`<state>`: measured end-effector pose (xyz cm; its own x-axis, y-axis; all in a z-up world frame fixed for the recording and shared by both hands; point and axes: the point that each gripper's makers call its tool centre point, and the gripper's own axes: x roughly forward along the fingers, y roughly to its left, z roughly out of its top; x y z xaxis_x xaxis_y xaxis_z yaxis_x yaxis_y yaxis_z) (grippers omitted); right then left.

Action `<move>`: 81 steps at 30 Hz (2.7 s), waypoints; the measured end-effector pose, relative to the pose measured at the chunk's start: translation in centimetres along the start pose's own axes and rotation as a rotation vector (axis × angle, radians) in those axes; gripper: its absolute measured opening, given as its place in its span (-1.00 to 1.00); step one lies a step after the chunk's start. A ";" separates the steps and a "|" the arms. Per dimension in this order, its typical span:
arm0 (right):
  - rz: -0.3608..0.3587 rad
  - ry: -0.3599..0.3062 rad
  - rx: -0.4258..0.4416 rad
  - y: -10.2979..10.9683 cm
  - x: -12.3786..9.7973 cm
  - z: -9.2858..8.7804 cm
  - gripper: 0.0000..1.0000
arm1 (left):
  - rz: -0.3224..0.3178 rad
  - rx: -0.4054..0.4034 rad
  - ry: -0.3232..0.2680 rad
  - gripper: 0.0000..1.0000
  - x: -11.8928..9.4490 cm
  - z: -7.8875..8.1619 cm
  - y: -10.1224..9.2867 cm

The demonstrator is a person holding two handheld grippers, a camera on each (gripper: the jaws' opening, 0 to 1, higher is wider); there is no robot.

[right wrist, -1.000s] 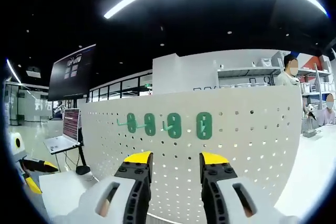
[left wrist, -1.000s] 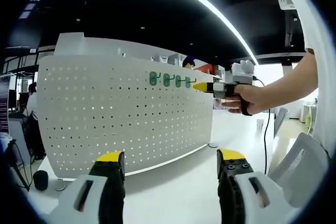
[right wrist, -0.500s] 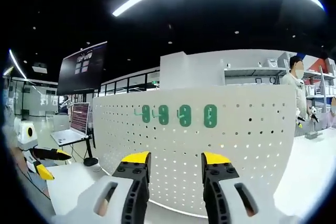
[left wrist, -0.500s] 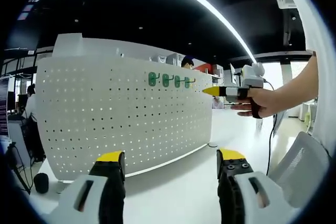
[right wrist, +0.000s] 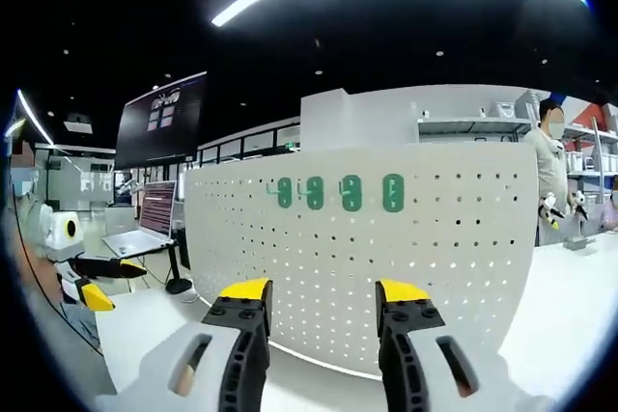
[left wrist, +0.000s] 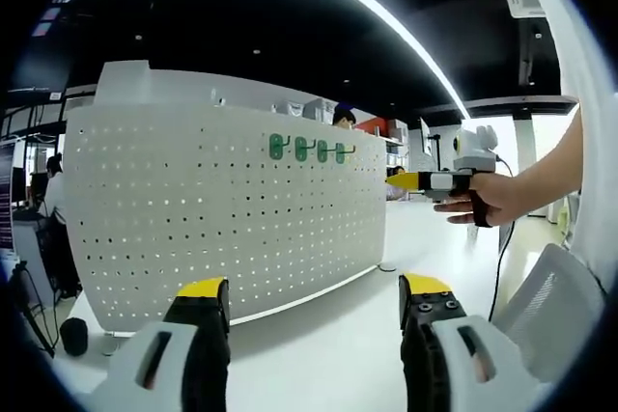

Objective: Insert the hook assembly into the mounting plate slot until the hook locks in place.

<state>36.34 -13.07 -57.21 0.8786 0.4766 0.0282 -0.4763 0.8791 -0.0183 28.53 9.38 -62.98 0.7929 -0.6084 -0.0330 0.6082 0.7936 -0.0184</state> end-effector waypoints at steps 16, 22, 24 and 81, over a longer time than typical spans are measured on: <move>0.034 0.026 -0.002 1.4 -2.9 -2.2 -0.07 | -0.012 -0.007 -0.009 0.49 0.0 0.3 -0.2; 0.039 0.029 -0.003 1.9 -4.0 -2.8 -0.02 | -0.013 -0.009 -0.013 0.50 -0.1 0.4 -0.2; 0.036 0.031 0.005 1.9 -4.3 -3.0 -0.01 | -0.014 -0.020 -0.020 0.50 -0.1 0.5 -0.2; 0.010 0.082 0.011 2.5 -8.9 -5.5 0.10 | 0.024 -0.007 0.004 0.54 -2.0 0.9 0.4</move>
<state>27.47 -15.13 -62.97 0.8736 0.4838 -0.0537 -0.4848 0.8746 -0.0070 27.27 10.90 -61.99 0.8071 -0.5892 -0.0370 0.5887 0.8080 -0.0247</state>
